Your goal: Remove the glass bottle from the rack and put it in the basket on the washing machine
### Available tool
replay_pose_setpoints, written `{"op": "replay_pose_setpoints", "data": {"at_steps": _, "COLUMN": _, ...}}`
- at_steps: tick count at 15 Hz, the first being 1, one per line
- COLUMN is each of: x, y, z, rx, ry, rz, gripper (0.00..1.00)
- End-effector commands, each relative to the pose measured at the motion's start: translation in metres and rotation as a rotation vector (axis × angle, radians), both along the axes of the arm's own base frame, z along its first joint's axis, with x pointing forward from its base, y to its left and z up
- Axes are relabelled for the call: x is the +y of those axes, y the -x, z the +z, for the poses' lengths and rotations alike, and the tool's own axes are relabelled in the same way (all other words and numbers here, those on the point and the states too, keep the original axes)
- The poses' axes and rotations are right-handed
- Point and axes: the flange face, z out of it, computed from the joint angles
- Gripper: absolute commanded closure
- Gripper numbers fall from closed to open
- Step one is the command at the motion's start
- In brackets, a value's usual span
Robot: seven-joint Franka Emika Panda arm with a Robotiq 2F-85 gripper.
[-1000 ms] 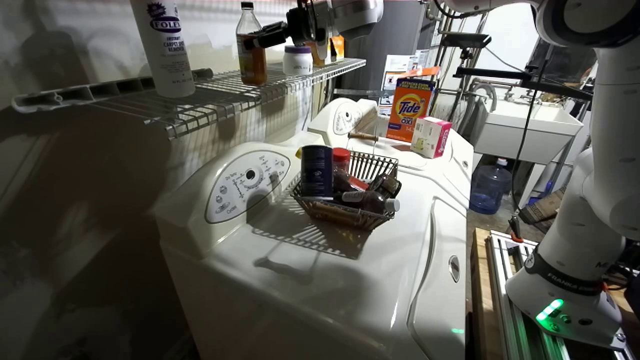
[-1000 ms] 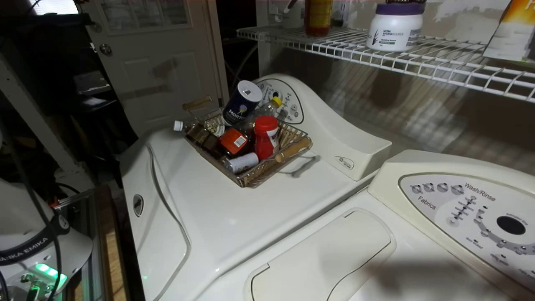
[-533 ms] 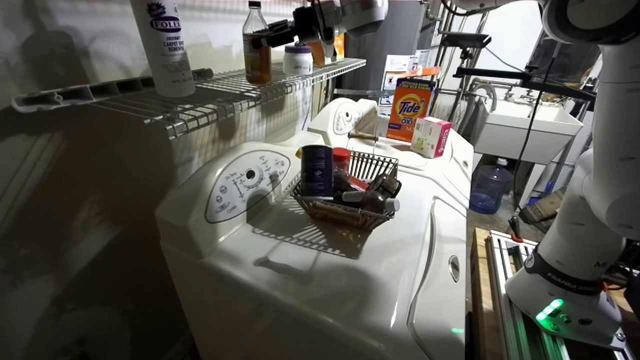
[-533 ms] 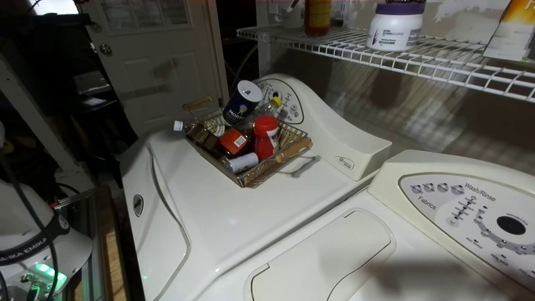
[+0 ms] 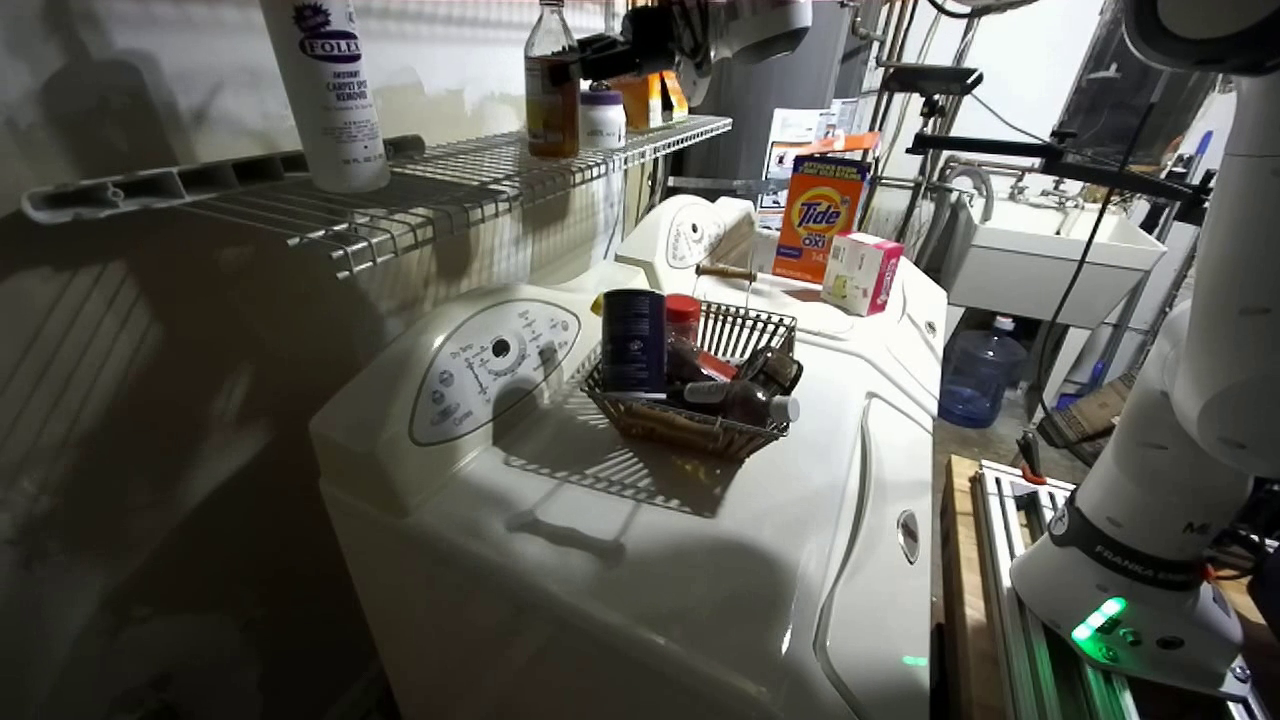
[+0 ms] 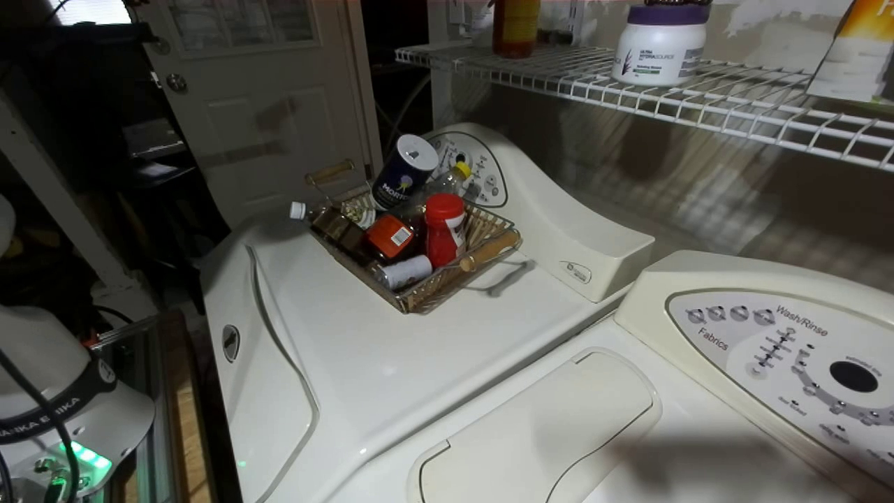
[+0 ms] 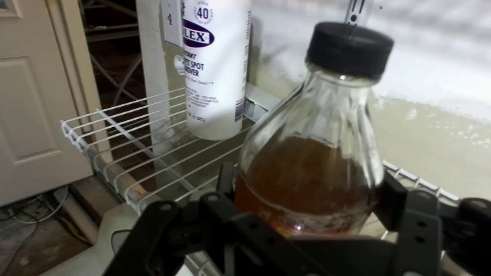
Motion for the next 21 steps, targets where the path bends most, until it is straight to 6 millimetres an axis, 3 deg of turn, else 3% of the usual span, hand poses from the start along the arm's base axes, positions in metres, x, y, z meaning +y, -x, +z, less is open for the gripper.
{"op": "replay_pose_setpoints", "data": {"at_steps": 1, "x": -0.003, "y": 0.030, "z": 0.018, "rx": -0.029, "ry": -0.015, "rz": 0.126, "gripper": 0.42}}
{"op": "replay_pose_setpoints", "data": {"at_steps": 8, "x": -0.010, "y": 0.074, "z": 0.005, "rx": -0.072, "ry": 0.013, "rz": 0.455, "gripper": 0.42}}
{"op": "replay_pose_setpoints", "data": {"at_steps": 14, "x": -0.029, "y": 0.112, "z": -0.025, "rx": -0.051, "ry": 0.091, "rz": 0.660, "gripper": 0.42}}
{"op": "replay_pose_setpoints", "data": {"at_steps": 19, "x": -0.043, "y": 0.133, "z": -0.050, "rx": -0.056, "ry": 0.106, "rz": 0.731, "gripper": 0.42}}
{"op": "replay_pose_setpoints", "data": {"at_steps": 20, "x": -0.044, "y": 0.118, "z": -0.059, "rx": -0.024, "ry": 0.101, "rz": 0.710, "gripper": 0.17}}
{"op": "replay_pose_setpoints", "data": {"at_steps": 21, "x": -0.046, "y": 0.120, "z": -0.063, "rx": -0.025, "ry": 0.103, "rz": 0.712, "gripper": 0.17}}
